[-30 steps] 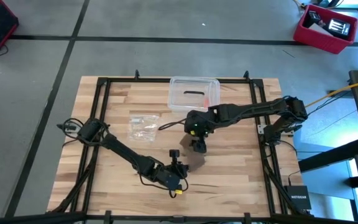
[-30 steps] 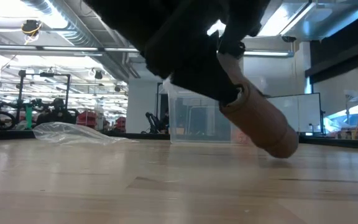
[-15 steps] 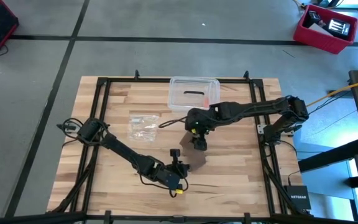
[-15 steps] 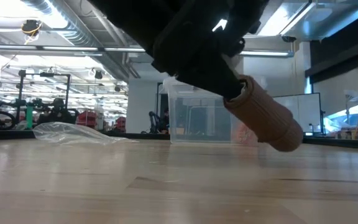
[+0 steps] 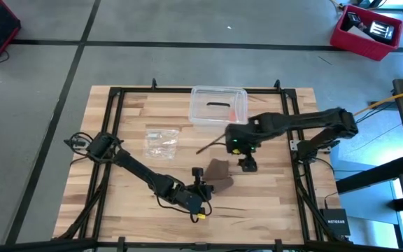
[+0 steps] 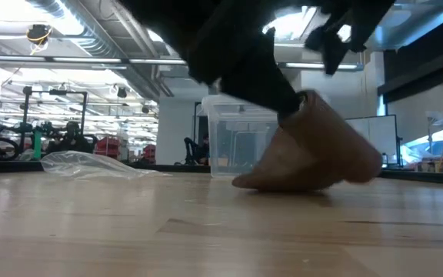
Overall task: Roll bandage
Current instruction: Roll the brown bandage
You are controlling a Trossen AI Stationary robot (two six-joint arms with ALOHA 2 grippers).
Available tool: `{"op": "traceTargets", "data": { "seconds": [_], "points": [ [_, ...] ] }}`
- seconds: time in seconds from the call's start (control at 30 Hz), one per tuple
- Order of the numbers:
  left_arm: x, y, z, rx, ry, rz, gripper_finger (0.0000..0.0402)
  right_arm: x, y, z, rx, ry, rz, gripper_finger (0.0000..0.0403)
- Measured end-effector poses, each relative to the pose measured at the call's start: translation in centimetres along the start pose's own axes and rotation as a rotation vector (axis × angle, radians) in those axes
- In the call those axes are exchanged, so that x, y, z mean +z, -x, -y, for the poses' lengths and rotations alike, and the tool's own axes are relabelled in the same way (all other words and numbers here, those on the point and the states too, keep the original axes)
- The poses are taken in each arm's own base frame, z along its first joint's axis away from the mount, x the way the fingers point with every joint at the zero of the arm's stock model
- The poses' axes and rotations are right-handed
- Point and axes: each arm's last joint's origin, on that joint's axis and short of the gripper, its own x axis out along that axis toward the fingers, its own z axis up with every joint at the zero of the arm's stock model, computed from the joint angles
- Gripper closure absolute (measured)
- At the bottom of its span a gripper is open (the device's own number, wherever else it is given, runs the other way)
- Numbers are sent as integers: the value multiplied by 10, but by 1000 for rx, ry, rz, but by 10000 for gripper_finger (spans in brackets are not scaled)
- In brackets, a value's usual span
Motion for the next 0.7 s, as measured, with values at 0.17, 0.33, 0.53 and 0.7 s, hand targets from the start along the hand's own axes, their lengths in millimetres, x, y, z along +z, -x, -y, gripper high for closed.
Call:
{"op": "traceTargets", "data": {
  "seconds": [0.17, 0.33, 0.53, 0.7],
  "points": [
    [35, 28, -21, -1, -63, 95, 401, -23, 32, -17, -60, 58, 169, 110],
    [78, 79, -61, 38, -140, 244, 401, -52, 53, -30, -148, 76, 446, 110],
    [105, 126, -116, 113, -130, 355, 401, -87, 53, -33, -183, 58, 701, 110],
    [109, 130, -140, 167, -110, 369, 398, -97, 29, -28, -184, 37, 766, 110]
  ]
}}
